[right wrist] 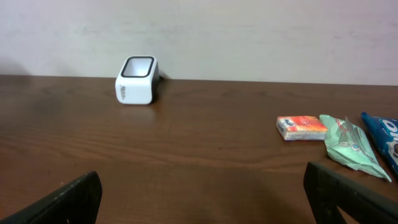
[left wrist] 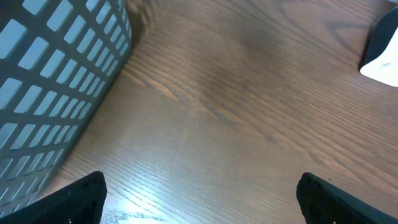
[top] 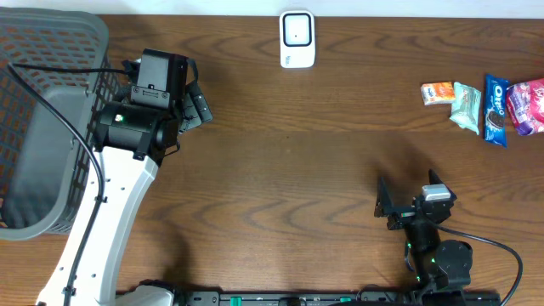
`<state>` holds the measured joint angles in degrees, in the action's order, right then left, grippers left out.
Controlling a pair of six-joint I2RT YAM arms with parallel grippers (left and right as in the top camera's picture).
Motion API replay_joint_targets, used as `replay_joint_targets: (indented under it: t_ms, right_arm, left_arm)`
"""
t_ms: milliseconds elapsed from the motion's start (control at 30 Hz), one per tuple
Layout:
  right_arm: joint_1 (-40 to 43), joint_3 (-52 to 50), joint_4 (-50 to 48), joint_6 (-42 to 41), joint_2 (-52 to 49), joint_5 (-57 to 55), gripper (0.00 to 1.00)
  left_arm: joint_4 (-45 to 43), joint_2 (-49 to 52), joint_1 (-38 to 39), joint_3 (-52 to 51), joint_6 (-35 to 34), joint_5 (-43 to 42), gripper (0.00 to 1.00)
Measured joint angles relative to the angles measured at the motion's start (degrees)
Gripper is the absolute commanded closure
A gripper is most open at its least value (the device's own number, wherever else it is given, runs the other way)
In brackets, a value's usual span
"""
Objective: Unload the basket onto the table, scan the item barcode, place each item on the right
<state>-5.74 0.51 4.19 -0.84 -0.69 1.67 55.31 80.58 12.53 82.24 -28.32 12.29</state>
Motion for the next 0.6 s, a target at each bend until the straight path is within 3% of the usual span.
replay_joint_targets:
  t_ms: [300, 600]
  right_arm:
    - [0.0, 0.0, -0.02, 0.0, 0.0, 0.0, 0.01]
    - [0.0, 0.0, 0.0, 0.0, 0.0, 0.0, 0.01]
  left_arm:
    - [0.04, -2.51, 0.0, -0.35, 0.0, -0.02, 0.02]
    - [0.0, -20.33, 0.0, -0.46, 0.0, 0.02, 0.02]
